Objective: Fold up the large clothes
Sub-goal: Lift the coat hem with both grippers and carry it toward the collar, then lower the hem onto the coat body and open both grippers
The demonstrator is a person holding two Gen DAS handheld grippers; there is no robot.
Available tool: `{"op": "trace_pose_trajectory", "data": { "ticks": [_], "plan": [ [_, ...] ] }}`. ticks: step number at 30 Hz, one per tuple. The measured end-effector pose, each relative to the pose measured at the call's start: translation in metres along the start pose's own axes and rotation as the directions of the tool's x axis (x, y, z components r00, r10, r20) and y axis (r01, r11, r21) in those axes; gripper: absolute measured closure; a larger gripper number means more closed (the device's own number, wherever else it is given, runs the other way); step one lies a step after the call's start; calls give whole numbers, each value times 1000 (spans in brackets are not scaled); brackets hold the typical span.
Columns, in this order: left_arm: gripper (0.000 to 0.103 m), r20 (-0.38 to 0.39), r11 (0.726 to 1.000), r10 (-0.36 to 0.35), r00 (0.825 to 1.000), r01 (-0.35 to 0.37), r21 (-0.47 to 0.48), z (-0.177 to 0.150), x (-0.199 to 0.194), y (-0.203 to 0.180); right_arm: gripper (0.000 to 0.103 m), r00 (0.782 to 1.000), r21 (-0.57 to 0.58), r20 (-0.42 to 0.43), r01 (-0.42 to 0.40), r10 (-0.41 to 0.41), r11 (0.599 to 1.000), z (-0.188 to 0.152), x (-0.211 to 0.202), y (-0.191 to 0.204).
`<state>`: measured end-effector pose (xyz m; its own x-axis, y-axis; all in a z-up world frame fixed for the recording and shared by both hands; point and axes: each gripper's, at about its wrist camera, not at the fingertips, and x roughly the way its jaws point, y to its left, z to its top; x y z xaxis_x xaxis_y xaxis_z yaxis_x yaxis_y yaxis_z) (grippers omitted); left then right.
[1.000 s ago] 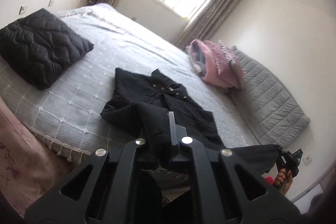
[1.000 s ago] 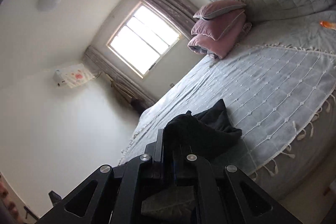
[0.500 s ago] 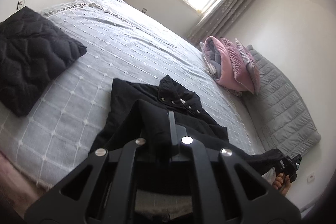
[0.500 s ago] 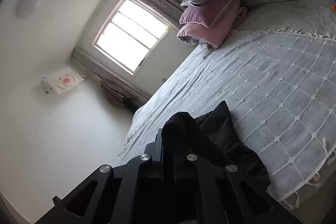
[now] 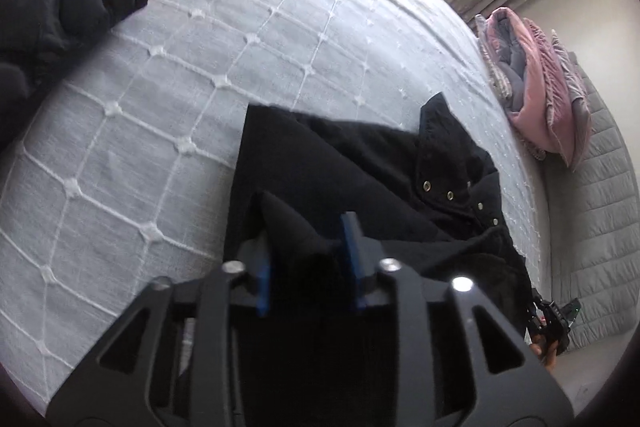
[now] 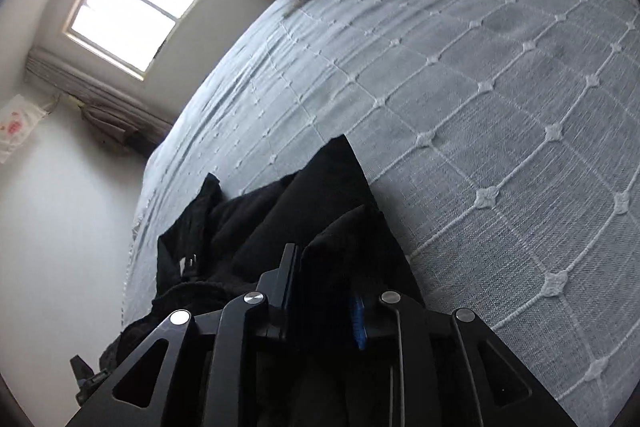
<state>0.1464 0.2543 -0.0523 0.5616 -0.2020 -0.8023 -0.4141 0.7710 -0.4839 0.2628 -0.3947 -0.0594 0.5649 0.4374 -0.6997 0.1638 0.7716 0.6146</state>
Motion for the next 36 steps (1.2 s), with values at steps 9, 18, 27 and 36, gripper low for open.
{"op": "trace_pose_trajectory", "data": {
  "ticks": [9,18,27,36],
  "plan": [
    [29,114,994,-38,993,26,107,-4,-50,20,35,989,-182,146,13,14,983,9,-63,1],
    [94,31,975,50,998,-56,215,-29,0,6,83,994,-398,6,101,-108,912,-16,-3,20],
    [97,327,894,175,929,-289,343,-30,-55,-59,98,986,-457,145,144,-86,878,-14,-50,59],
    [97,494,879,248,834,-408,248,63,-50,-121,99,960,-437,276,167,-45,884,60,-48,137]
  ]
}}
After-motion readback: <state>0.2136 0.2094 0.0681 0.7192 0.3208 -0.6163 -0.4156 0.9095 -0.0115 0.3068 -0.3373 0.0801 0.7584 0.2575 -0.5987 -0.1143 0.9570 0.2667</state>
